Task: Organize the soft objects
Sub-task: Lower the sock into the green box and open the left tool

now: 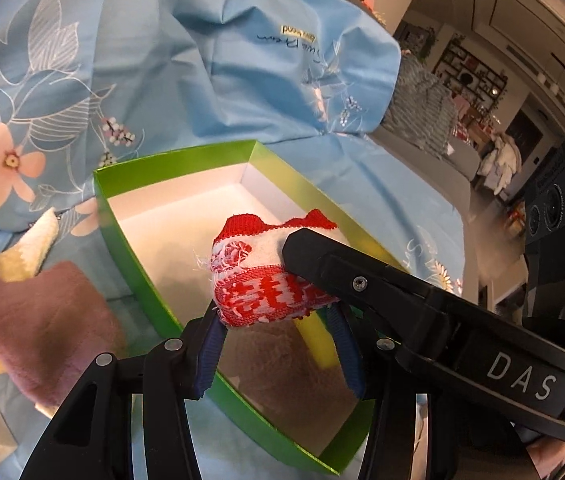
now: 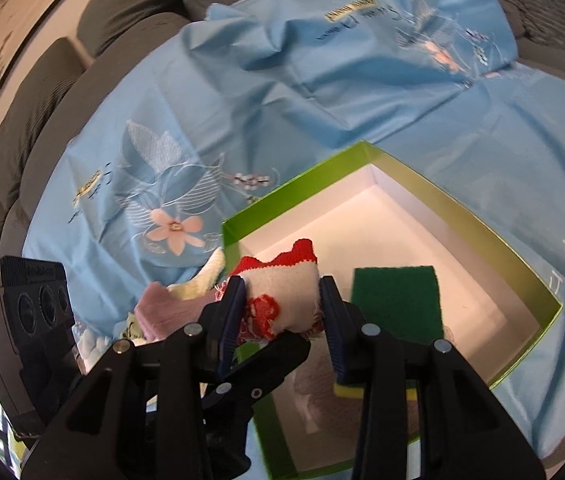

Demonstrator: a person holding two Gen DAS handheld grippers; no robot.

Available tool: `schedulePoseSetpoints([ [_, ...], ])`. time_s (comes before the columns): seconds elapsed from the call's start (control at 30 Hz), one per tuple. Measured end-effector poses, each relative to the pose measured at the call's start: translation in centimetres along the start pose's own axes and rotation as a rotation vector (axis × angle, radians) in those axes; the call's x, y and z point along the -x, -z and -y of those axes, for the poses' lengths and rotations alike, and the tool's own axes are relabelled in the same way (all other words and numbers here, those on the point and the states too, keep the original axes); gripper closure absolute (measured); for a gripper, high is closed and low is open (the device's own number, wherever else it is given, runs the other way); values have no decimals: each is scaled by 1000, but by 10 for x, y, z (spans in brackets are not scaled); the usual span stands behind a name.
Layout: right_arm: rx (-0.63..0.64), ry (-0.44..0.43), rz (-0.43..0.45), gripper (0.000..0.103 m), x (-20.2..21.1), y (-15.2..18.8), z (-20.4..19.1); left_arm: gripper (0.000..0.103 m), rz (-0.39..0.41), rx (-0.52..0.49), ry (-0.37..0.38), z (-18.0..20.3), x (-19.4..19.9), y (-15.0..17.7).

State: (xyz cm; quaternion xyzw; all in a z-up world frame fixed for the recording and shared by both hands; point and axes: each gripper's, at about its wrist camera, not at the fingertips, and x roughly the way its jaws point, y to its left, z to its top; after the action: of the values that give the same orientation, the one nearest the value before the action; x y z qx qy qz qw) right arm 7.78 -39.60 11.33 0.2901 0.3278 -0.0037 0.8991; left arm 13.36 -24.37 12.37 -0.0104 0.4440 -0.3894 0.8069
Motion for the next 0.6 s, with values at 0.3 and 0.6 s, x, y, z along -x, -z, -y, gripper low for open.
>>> schedulePoseSetpoints([
  [0.3, -28, 39, -7, 63, -4, 0, 10, 52, -19, 9, 8, 0, -4, 5],
  [0.6, 1, 55, 64, 27, 19, 4, -1, 29, 30, 24, -4, -3, 32, 18],
])
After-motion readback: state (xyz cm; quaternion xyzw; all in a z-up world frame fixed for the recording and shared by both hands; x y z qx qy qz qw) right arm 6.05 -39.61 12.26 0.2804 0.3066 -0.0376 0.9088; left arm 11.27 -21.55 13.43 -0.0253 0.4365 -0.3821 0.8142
